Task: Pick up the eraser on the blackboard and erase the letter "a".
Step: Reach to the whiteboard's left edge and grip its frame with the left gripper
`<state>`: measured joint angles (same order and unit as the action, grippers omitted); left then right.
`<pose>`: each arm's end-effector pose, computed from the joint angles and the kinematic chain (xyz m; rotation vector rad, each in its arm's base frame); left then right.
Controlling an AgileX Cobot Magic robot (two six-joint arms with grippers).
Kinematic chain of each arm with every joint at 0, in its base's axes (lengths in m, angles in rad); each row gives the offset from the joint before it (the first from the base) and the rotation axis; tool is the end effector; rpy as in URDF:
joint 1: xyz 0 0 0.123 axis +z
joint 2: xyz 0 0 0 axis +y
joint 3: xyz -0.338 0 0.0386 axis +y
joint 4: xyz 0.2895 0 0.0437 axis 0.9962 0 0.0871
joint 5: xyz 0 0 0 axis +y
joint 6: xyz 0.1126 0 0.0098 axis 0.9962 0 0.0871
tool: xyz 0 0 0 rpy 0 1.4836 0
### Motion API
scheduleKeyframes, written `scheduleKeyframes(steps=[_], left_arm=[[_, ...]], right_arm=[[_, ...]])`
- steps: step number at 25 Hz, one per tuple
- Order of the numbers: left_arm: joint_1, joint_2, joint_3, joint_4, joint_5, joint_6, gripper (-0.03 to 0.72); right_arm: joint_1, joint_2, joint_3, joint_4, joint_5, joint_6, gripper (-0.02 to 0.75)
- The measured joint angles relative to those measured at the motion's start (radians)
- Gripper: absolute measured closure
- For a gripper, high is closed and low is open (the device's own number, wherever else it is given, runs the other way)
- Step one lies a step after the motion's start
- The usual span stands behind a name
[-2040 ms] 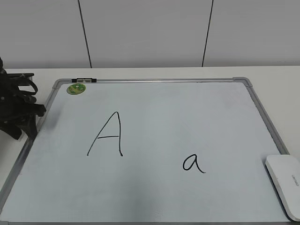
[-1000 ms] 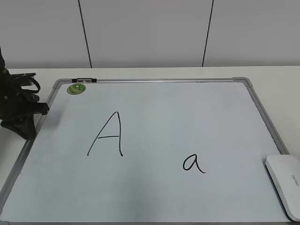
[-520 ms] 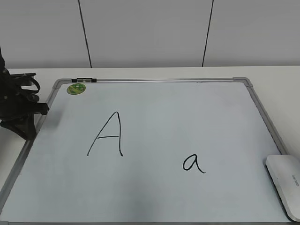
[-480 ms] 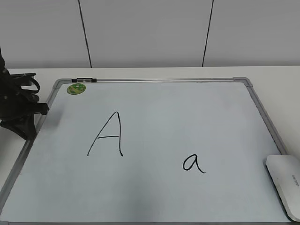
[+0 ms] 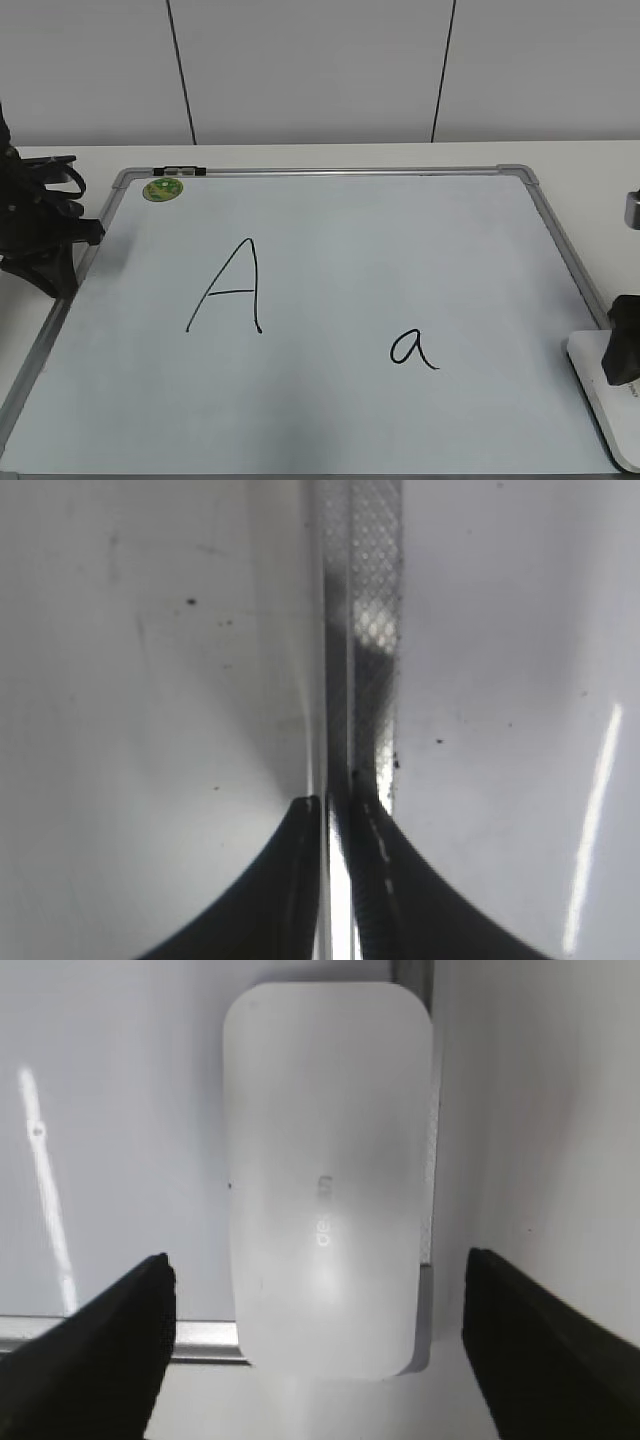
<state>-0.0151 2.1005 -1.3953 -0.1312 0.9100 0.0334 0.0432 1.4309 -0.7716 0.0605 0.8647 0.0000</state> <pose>0.4579 -0.0186 0.1285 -0.0462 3.0933 -0.1624 0.2614 0.0165 0.2084 -0.0106 3.0077 0.0775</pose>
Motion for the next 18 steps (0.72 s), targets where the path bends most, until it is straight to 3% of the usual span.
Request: scheduleKeyframes(steps=[18], left_arm=[[0.000, 0.000, 0.000, -0.009, 0.000, 0.000, 0.596]], right_arm=[[0.000, 0.156, -0.004, 0.012, -0.157, -0.021, 0.069]])
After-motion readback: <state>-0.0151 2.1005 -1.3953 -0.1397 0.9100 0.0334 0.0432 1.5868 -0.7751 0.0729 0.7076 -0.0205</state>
